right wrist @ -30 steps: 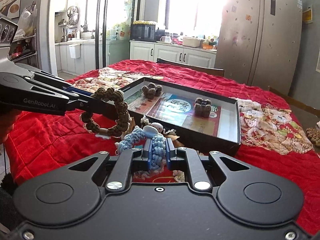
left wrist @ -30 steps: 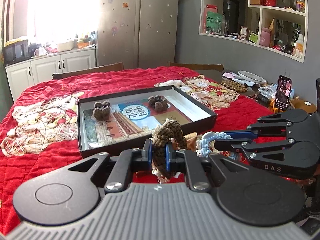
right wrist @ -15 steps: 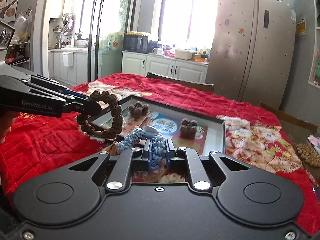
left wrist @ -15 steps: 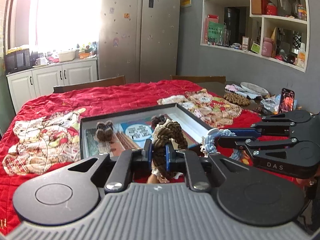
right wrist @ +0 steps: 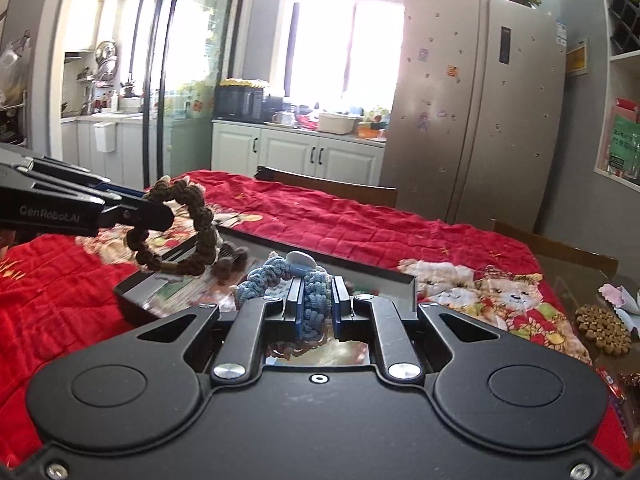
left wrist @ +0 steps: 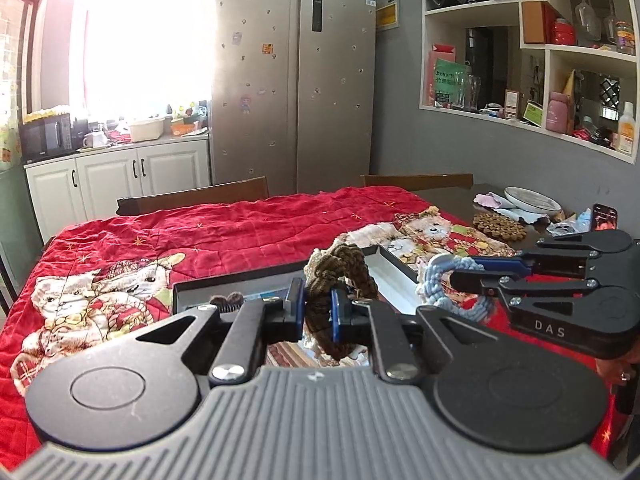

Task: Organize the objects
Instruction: 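Lift both rings and carry them toward the black box, then lower the held rings with both tools over the black box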

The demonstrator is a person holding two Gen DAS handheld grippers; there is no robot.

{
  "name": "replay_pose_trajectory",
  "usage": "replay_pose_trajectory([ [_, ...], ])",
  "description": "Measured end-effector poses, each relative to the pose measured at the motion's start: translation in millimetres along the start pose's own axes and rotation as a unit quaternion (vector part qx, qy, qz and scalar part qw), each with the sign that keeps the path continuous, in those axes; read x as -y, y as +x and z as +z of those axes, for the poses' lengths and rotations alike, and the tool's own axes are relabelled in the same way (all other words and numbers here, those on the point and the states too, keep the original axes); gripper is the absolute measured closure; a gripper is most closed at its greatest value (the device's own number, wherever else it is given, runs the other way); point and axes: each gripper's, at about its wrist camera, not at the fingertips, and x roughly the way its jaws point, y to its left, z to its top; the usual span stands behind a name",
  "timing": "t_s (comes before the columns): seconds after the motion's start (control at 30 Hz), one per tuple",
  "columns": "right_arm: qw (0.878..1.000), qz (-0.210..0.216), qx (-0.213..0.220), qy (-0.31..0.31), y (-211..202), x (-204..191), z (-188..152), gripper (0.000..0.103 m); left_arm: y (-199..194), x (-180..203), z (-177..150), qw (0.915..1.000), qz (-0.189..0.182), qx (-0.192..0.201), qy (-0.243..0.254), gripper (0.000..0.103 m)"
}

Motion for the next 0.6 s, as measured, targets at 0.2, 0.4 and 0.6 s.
replay_pose_trajectory([
  [0.2, 1.0, -0.015, 0.006, 0.01, 25.0, 17.0, 20.9, 0.09, 27.6, -5.8, 8.6, 0.9998, 0.008, -0.012, -0.011, 0.087],
  [0.4, 0.999, -0.029, 0.0, 0.021, 60.1, 30.3, 34.8, 0.09, 53.3, -15.3, 17.9, 0.9994, 0.019, -0.016, -0.024, 0.087],
  [0.6, 0.999, -0.04, -0.009, 0.036, 98.8, 40.9, 37.1, 0.09, 76.4, -23.8, 23.9, 0.9988, 0.023, -0.019, -0.039, 0.087],
])
